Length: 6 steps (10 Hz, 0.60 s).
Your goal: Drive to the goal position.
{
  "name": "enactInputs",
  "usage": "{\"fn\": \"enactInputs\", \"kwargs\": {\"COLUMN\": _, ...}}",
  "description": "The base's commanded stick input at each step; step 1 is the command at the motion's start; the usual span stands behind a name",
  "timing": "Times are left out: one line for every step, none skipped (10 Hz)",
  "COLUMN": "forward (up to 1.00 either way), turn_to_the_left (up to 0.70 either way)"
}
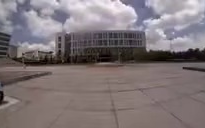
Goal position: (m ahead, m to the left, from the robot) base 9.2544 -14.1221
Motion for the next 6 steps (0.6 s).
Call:
{"fn": "enactInputs", "kwargs": {"forward": 0.7, "turn_to_the_left": 0.0}}
{"fn": "enactInputs", "kwargs": {"forward": 0.7, "turn_to_the_left": 0.0}}
{"fn": "enactInputs", "kwargs": {"forward": 0.7, "turn_to_the_left": -0.13}}
{"fn": "enactInputs", "kwargs": {"forward": 0.7, "turn_to_the_left": -0.34}}
{"fn": "enactInputs", "kwargs": {"forward": 0.7, "turn_to_the_left": -0.28}}
{"fn": "enactInputs", "kwargs": {"forward": 0.7, "turn_to_the_left": -0.01}}
